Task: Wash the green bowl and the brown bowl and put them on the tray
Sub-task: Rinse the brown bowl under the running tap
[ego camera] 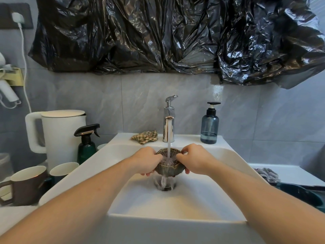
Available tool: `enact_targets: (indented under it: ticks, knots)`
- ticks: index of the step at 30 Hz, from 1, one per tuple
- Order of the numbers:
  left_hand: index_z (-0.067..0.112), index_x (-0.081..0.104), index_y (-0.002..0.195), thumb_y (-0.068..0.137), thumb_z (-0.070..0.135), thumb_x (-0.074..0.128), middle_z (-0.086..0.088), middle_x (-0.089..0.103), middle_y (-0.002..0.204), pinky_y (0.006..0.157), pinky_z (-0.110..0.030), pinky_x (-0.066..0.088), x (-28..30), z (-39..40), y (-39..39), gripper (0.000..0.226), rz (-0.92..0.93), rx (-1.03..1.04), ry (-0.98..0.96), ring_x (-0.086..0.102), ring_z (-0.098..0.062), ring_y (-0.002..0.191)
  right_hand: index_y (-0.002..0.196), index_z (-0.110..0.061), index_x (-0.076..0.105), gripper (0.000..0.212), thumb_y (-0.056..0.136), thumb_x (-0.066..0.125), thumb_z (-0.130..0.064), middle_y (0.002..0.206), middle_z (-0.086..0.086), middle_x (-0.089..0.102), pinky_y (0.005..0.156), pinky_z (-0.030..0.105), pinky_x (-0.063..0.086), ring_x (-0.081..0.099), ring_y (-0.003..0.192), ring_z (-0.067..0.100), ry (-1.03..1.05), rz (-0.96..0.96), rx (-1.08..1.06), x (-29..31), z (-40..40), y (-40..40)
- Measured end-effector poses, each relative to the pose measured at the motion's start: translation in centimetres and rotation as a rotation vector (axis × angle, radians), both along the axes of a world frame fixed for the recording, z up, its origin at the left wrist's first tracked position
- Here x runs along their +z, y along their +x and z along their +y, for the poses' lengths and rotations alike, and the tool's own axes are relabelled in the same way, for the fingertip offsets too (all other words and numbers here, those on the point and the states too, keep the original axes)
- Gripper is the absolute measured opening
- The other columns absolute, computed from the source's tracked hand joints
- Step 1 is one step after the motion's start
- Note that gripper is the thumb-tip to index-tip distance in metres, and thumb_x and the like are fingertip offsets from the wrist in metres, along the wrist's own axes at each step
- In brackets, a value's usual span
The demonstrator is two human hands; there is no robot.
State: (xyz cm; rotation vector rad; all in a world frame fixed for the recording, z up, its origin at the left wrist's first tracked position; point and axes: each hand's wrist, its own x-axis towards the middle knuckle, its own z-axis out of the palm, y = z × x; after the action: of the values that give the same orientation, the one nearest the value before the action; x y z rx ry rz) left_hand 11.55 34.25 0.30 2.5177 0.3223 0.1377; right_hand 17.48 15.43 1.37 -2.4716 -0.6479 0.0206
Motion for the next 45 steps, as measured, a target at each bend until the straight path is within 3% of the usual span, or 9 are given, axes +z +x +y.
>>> enact_targets:
  ticks: [8, 12, 25, 29, 32, 35, 39, 41, 45]
  knots:
    - [0.007, 0.063, 0.079, 0.104, 0.026, 0.044, -0.004, 0.058, 0.051, 0.049, -0.026, 0.043, 0.3, -0.1, -0.2, 0.037, 0.041, 0.002, -0.045, 0.049, -0.015, 0.042, 0.118, -0.016, 0.063, 0.035, 0.105, 0.043, -0.041, 0.073, 0.003, 0.071, 0.053, 0.022, 0.043, 0.059, 0.065, 0.013, 0.033, 0.136, 0.041, 0.1, 0.1, -0.4]
    - [0.005, 0.064, 0.083, 0.105, 0.023, 0.042, -0.006, 0.058, 0.054, 0.048, -0.025, 0.042, 0.4, -0.1, -0.4, 0.036, 0.079, -0.019, -0.023, 0.049, -0.015, 0.041, 0.112, -0.015, 0.065, 0.035, 0.106, 0.043, -0.041, 0.080, 0.003, 0.072, 0.052, 0.023, 0.045, 0.059, 0.067, 0.015, -0.002, 0.171, 0.080, -0.1, 0.3, -0.3]
    - [0.005, 0.061, 0.087, 0.097, 0.013, 0.036, -0.008, 0.058, 0.057, 0.046, -0.025, 0.041, 0.4, 0.0, -0.2, 0.028, 0.183, -0.033, 0.012, 0.050, -0.018, 0.042, 0.086, -0.018, 0.060, 0.025, 0.104, 0.045, -0.027, 0.073, 0.001, 0.070, 0.057, 0.025, 0.043, 0.059, 0.063, 0.010, 0.008, 0.160, 0.110, 0.0, 0.5, -0.8]
    - [0.010, 0.059, 0.090, 0.098, 0.017, 0.042, -0.007, 0.060, 0.059, 0.050, -0.025, 0.042, 0.5, 0.2, -0.2, 0.020, 0.159, -0.021, 0.047, 0.051, -0.019, 0.047, 0.112, -0.014, 0.059, 0.021, 0.103, 0.045, -0.027, 0.076, 0.000, 0.073, 0.056, 0.026, 0.044, 0.058, 0.065, 0.014, -0.080, 0.202, 0.131, -0.2, 0.6, -0.7]
    - [0.012, 0.056, 0.089, 0.098, 0.018, 0.045, -0.007, 0.061, 0.062, 0.052, -0.025, 0.043, 0.5, 0.1, -0.2, 0.015, 0.142, -0.016, 0.094, 0.054, -0.019, 0.054, 0.114, -0.014, 0.054, 0.018, 0.102, 0.046, -0.024, 0.077, 0.001, 0.074, 0.054, 0.026, 0.044, 0.058, 0.065, 0.015, -0.167, 0.230, 0.150, -0.5, 0.7, -0.6]
    - [0.012, 0.055, 0.088, 0.097, 0.018, 0.048, -0.008, 0.062, 0.063, 0.051, -0.025, 0.043, 0.4, 0.0, -0.2, 0.012, 0.134, -0.020, 0.100, 0.054, -0.019, 0.055, 0.125, -0.012, 0.056, 0.027, 0.101, 0.048, -0.024, 0.081, 0.003, 0.075, 0.055, 0.025, 0.047, 0.061, 0.067, 0.014, -0.183, 0.207, 0.123, -0.6, 0.9, -0.5]
    - [0.012, 0.058, 0.090, 0.095, 0.017, 0.052, -0.007, 0.065, 0.063, 0.048, -0.025, 0.041, 0.3, 0.2, 0.0, 0.008, 0.125, -0.028, 0.093, 0.053, -0.017, 0.051, 0.140, -0.010, 0.052, 0.041, 0.101, 0.056, -0.022, 0.103, 0.001, 0.067, 0.057, 0.019, 0.049, 0.065, 0.071, 0.009, -0.121, 0.164, 0.100, -0.5, 1.0, -0.7]
    - [0.014, 0.059, 0.090, 0.095, 0.025, 0.060, -0.007, 0.067, 0.062, 0.047, -0.024, 0.040, 0.1, 0.5, 0.3, 0.012, 0.134, -0.035, 0.073, 0.053, -0.016, 0.048, 0.138, -0.012, 0.054, 0.039, 0.101, 0.058, -0.023, 0.106, -0.001, 0.061, 0.057, 0.017, 0.047, 0.062, 0.069, 0.008, -0.104, 0.124, 0.103, -0.4, 0.8, -0.7]
    - [0.016, 0.063, 0.087, 0.085, 0.062, 0.076, -0.003, 0.066, 0.057, 0.052, -0.027, 0.039, -0.1, 0.6, 0.5, 0.048, 0.107, -0.066, 0.040, 0.053, -0.017, 0.048, 0.121, -0.018, 0.062, 0.028, 0.098, 0.064, -0.032, 0.102, -0.001, 0.068, 0.071, 0.024, 0.055, 0.065, 0.084, 0.011, -0.056, 0.064, 0.095, -0.6, 0.7, -0.3]
